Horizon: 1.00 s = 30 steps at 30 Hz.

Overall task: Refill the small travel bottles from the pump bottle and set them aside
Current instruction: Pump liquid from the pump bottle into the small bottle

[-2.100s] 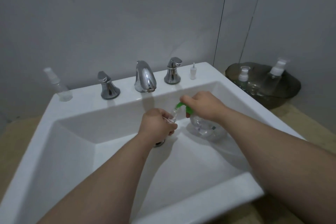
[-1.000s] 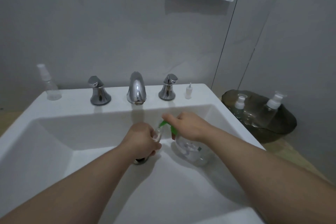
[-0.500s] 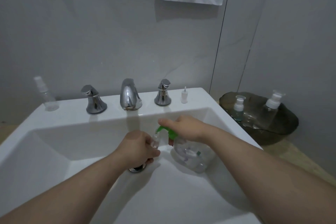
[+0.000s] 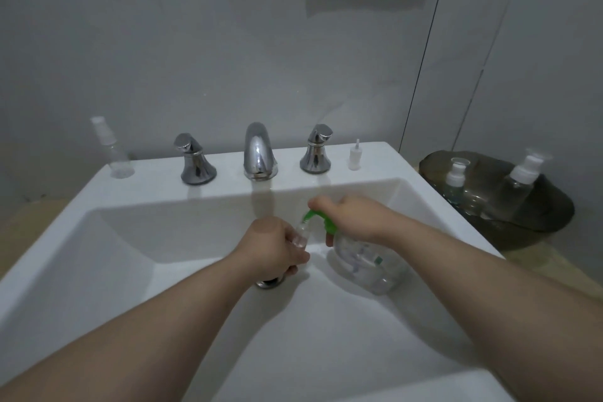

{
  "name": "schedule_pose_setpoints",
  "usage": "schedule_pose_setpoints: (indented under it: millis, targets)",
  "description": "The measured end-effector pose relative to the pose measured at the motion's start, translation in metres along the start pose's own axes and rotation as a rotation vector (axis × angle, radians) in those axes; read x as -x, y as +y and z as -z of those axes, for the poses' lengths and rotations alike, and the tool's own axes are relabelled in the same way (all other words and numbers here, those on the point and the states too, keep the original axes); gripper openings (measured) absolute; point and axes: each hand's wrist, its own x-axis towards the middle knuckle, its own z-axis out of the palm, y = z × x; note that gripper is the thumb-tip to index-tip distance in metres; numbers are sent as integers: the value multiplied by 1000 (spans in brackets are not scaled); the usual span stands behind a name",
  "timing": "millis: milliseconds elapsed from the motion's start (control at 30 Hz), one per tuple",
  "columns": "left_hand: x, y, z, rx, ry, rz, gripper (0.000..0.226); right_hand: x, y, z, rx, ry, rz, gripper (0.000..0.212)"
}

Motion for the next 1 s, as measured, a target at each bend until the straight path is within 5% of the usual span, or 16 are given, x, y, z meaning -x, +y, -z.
schedule_pose_setpoints:
  millis: [1000]
  targets:
    - [1, -4, -3, -82, -59, -32, 21, -7, -1, -7, -53, 103, -51, 53]
